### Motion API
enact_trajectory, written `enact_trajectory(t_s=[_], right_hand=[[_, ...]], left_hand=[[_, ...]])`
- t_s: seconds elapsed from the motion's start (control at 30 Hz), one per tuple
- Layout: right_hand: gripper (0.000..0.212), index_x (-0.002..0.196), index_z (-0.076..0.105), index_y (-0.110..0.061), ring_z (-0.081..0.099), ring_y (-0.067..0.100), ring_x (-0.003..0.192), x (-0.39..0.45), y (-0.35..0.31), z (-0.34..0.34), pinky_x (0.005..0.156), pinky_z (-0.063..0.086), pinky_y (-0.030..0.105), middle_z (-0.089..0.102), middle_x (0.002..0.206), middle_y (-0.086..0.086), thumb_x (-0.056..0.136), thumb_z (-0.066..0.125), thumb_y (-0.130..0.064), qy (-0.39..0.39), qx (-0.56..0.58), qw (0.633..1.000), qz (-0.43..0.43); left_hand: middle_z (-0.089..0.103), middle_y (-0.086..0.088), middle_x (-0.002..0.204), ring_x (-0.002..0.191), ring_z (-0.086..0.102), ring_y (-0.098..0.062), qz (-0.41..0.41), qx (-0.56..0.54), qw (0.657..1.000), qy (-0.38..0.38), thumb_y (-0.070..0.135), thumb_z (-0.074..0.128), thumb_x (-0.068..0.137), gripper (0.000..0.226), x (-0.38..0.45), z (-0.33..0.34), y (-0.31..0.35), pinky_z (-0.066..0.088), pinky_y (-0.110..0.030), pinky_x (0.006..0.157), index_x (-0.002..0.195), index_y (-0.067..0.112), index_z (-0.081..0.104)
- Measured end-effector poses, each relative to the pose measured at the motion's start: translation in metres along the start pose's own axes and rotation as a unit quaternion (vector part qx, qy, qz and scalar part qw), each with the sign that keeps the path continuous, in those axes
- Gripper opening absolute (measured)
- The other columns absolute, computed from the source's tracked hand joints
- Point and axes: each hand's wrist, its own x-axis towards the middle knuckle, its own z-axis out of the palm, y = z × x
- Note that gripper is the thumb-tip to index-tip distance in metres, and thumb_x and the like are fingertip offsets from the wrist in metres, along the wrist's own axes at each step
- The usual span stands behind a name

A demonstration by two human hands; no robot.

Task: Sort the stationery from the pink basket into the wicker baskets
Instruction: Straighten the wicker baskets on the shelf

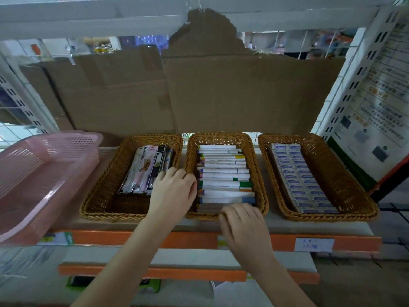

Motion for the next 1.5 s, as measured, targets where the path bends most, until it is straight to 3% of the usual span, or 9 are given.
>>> enact_trajectory(t_s=[0.27, 0.47, 0.63, 0.73, 0.83, 1.07, 1.2, 1.37, 1.5], right_hand=[[0.034, 0.094, 0.069, -0.010, 0.064, 0.023, 0.093, -0.013, -0.050, -0.002, 0.083, 0.051, 0.034, 0.068, 0.096, 0.004, 0.092, 0.039, -0.026, 0.028, -0.019, 0.996, 0.083], [0.031, 0.092, 0.069, -0.008, 0.063, 0.022, 0.089, -0.003, -0.096, -0.006, 0.081, 0.051, 0.032, 0.067, 0.091, 0.004, 0.092, 0.041, -0.023, -0.006, -0.010, 0.998, 0.065], [0.020, 0.097, 0.067, -0.006, 0.061, 0.026, 0.094, 0.041, -0.110, -0.006, 0.084, 0.048, 0.036, 0.066, 0.096, 0.007, 0.093, 0.050, -0.015, -0.038, 0.003, 0.997, 0.061], [0.028, 0.113, 0.061, -0.011, 0.051, 0.020, 0.110, 0.073, -0.114, 0.002, 0.097, 0.038, 0.032, 0.061, 0.113, 0.003, 0.100, 0.039, -0.023, -0.085, -0.024, 0.995, 0.046], [0.032, 0.117, 0.059, -0.012, 0.047, 0.017, 0.113, 0.094, -0.121, 0.015, 0.099, 0.035, 0.030, 0.059, 0.117, 0.001, 0.101, 0.035, -0.026, -0.083, -0.016, 0.996, 0.034], [0.026, 0.102, 0.064, -0.008, 0.057, 0.022, 0.097, 0.087, -0.149, 0.050, 0.085, 0.047, 0.032, 0.064, 0.100, 0.006, 0.098, 0.043, -0.022, -0.097, 0.026, 0.994, -0.043], [0.035, 0.087, 0.067, -0.012, 0.062, 0.018, 0.081, 0.074, -0.153, 0.064, 0.070, 0.051, 0.027, 0.065, 0.084, 0.001, 0.096, 0.036, -0.022, -0.090, 0.033, 0.994, -0.052], [0.039, 0.066, 0.059, -0.020, 0.053, 0.014, 0.055, 0.067, -0.154, 0.069, 0.047, 0.042, 0.026, 0.054, 0.060, -0.004, 0.096, 0.035, -0.025, -0.049, -0.032, 0.994, -0.089], [0.035, 0.060, 0.054, -0.020, 0.047, 0.012, 0.049, 0.065, -0.159, 0.069, 0.045, 0.034, 0.025, 0.048, 0.054, -0.005, 0.093, 0.042, -0.026, -0.009, -0.034, 0.996, -0.077]], left_hand=[[0.067, -0.002, 0.080, 0.079, 0.063, -0.025, 0.089, -0.066, 0.993, 0.045, 0.018, 0.073, 0.078, 0.006, -0.062, -0.005, -0.018, 0.051, -0.036, 0.069, 0.083, 0.016, 0.071], [0.066, -0.001, 0.082, 0.080, 0.063, -0.023, 0.112, -0.059, 0.991, 0.031, 0.021, 0.070, 0.080, 0.005, -0.083, -0.014, -0.056, 0.049, -0.035, 0.069, 0.084, 0.017, 0.070], [0.068, -0.002, 0.092, 0.094, 0.061, -0.025, 0.082, -0.032, 0.996, 0.018, 0.025, 0.055, 0.091, 0.016, -0.070, -0.029, -0.100, 0.045, -0.036, 0.079, 0.091, 0.017, 0.069], [0.068, -0.003, 0.095, 0.095, 0.060, -0.025, 0.051, -0.010, 0.998, 0.028, 0.027, 0.052, 0.092, 0.021, -0.057, -0.037, -0.127, 0.043, -0.037, 0.079, 0.096, 0.016, 0.069], [0.066, -0.002, 0.095, 0.094, 0.058, -0.024, 0.014, 0.014, 0.999, 0.025, 0.029, 0.048, 0.094, 0.024, -0.046, -0.039, -0.149, 0.042, -0.036, 0.078, 0.099, 0.017, 0.068], [0.066, 0.001, 0.100, 0.097, 0.056, -0.021, -0.051, 0.006, 0.998, -0.019, 0.028, 0.048, 0.092, 0.023, -0.038, -0.014, -0.166, 0.041, -0.031, 0.079, 0.101, 0.021, 0.068], [0.064, 0.001, 0.105, 0.100, 0.055, -0.021, -0.071, 0.005, 0.995, -0.067, 0.030, 0.046, 0.093, 0.024, -0.032, -0.001, -0.172, 0.041, -0.031, 0.082, 0.103, 0.022, 0.067], [0.059, 0.001, 0.113, 0.113, 0.048, -0.021, -0.025, -0.061, 0.989, -0.132, 0.037, 0.053, 0.091, 0.026, -0.015, 0.009, -0.168, 0.041, -0.031, 0.085, 0.110, 0.023, 0.062], [0.042, -0.003, 0.139, 0.129, 0.034, -0.025, 0.056, -0.075, 0.965, -0.247, 0.044, 0.059, 0.087, 0.051, 0.009, 0.021, -0.157, 0.037, -0.037, 0.101, 0.132, 0.024, 0.048]])
